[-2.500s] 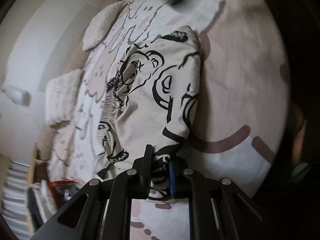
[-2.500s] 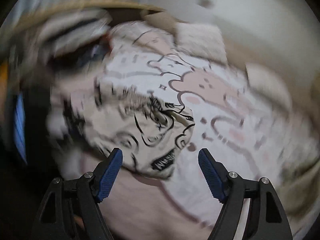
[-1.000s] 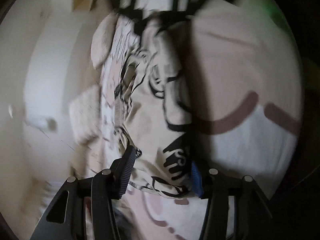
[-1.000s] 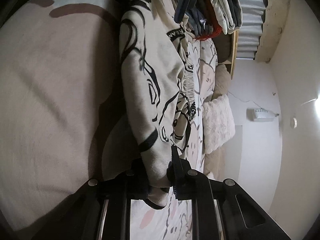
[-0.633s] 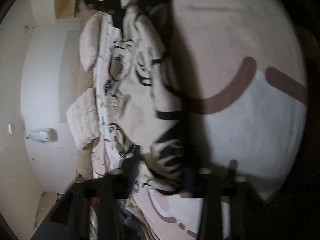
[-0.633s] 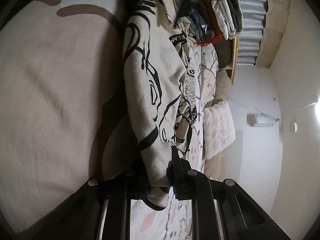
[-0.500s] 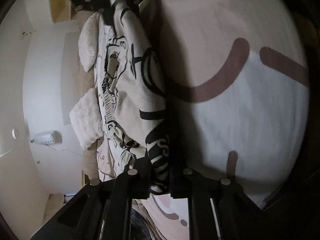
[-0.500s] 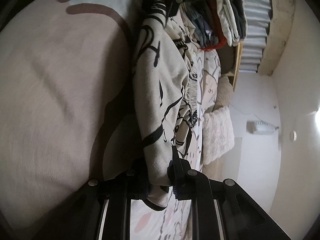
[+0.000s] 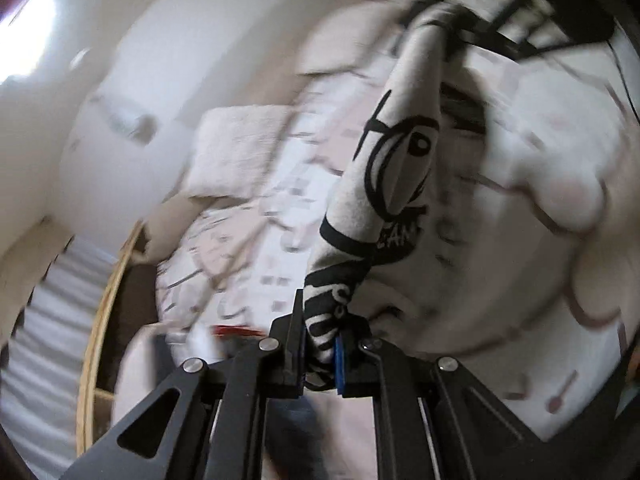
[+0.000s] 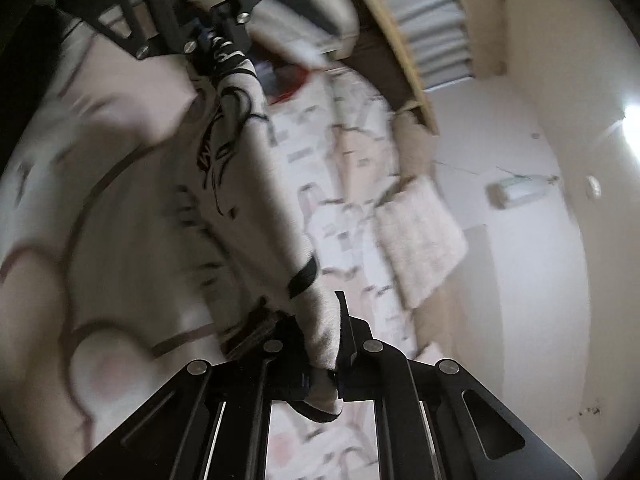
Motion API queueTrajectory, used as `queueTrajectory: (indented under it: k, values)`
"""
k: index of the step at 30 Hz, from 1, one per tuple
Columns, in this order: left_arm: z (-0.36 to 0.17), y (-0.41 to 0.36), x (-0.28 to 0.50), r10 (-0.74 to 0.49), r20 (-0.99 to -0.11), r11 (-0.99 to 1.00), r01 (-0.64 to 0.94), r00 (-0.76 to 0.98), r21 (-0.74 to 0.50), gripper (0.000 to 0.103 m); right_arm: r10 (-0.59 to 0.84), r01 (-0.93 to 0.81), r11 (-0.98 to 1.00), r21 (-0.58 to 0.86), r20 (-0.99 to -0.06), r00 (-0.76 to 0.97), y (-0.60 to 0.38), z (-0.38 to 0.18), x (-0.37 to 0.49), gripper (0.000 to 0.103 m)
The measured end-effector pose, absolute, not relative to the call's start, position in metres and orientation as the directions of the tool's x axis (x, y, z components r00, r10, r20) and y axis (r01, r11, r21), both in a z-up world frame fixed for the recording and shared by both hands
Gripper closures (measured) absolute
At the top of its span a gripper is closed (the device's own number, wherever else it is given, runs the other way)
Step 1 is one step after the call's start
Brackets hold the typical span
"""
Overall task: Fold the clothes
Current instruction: 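Carry the sweatshirt with both grippers onto the clothes stack by the shelf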
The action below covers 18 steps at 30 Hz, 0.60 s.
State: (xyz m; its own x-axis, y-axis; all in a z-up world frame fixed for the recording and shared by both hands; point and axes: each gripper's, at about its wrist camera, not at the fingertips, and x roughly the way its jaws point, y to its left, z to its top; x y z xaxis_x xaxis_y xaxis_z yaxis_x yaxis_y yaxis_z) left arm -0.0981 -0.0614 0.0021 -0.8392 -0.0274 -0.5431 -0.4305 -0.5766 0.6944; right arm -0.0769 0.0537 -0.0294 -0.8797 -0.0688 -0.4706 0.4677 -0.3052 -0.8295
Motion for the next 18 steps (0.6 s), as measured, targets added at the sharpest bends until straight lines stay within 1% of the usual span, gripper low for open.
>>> queueTrajectory:
  k: [5, 9, 11, 13, 15, 18]
  values:
    - [0.106, -0.123, -0.148, -0.058, -0.474, -0.716, -0.294, -0.879, 0.633, 0.093, -0.102, 0.412, -0.443, -0.796, -0.412, -0.906, 0.008, 0.071, -0.118, 0.094]
    - [0.178, -0.185, -0.186, -0.097, -0.395, -0.8, -0.165, -0.913, 0.577, 0.093, -0.133, 0.367, -0.543, -0.755, -0.354, -0.926, -0.047, 0.143, -0.147, 0.094]
    - [0.203, -0.212, -0.197, -0.129, -0.362, -0.822, -0.104, -0.923, 0.56, 0.093, -0.151, 0.36, -0.587, -0.725, -0.339, -0.929, -0.077, 0.17, -0.164, 0.094]
    - [0.221, -0.24, -0.215, -0.164, -0.349, -0.844, -0.052, -0.923, 0.534, 0.092, -0.169, 0.358, -0.628, -0.691, -0.329, -0.929, -0.107, 0.194, -0.183, 0.094]
    - [0.23, -0.269, -0.229, -0.202, -0.345, -0.852, -0.009, -0.917, 0.523, 0.092, -0.184, 0.376, -0.662, -0.648, -0.346, -0.92, -0.141, 0.21, -0.207, 0.094]
    - [0.223, -0.311, -0.248, -0.262, -0.364, -0.848, 0.033, -0.894, 0.53, 0.092, -0.186, 0.391, -0.67, -0.63, -0.368, -0.911, -0.184, 0.214, -0.235, 0.094]
